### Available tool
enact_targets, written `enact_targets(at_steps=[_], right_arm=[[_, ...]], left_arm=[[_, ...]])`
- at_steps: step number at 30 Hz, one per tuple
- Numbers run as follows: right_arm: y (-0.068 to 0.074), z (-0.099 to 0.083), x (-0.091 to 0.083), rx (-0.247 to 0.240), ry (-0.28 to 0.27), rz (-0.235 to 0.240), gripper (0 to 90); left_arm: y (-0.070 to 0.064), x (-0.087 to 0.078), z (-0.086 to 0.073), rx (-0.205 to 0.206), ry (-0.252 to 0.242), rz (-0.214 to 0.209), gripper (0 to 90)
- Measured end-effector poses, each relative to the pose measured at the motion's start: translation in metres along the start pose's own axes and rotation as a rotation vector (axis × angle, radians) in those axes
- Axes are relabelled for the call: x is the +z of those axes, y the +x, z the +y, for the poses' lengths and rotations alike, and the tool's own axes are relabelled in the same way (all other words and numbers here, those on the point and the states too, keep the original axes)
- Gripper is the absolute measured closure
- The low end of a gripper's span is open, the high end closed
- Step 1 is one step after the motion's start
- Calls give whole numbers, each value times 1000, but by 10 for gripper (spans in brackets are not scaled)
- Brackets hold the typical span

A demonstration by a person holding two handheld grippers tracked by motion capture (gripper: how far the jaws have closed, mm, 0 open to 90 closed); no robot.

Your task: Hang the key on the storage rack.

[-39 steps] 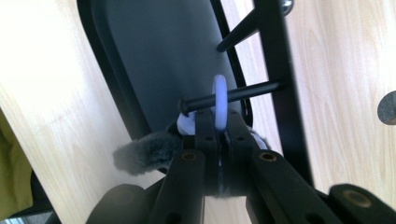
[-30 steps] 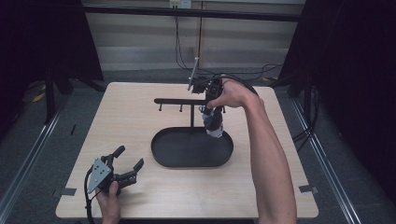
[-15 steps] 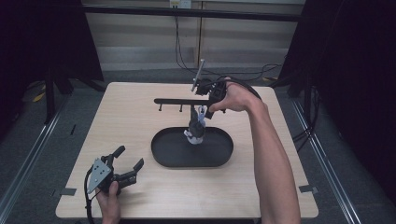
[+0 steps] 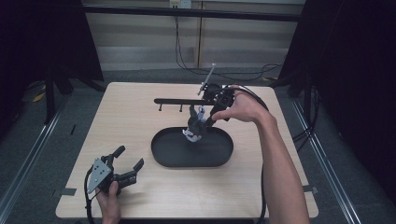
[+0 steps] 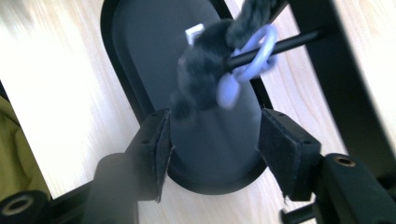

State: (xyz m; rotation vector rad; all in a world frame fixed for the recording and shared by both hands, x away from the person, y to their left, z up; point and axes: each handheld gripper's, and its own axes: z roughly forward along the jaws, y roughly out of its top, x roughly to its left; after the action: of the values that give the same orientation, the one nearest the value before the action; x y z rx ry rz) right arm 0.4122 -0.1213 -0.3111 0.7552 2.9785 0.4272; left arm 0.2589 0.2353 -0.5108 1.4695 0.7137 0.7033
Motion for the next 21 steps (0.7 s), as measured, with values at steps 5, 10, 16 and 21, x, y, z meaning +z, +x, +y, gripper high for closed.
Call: enact_targets(at_steps=[5, 10, 16, 21], right_arm=[[6, -11, 3, 28, -25, 9, 362], [13, -21, 5, 58, -66, 41, 351], [25, -35, 11, 73, -116, 35, 352], [40, -49, 23, 71, -150, 26, 351]], left_arm=[[0, 0, 0, -1, 0, 0, 153], [0, 0, 0, 0, 2, 0, 153], [0, 0, 0, 0, 1, 1, 153], [0, 0, 0, 0, 1, 0, 153]])
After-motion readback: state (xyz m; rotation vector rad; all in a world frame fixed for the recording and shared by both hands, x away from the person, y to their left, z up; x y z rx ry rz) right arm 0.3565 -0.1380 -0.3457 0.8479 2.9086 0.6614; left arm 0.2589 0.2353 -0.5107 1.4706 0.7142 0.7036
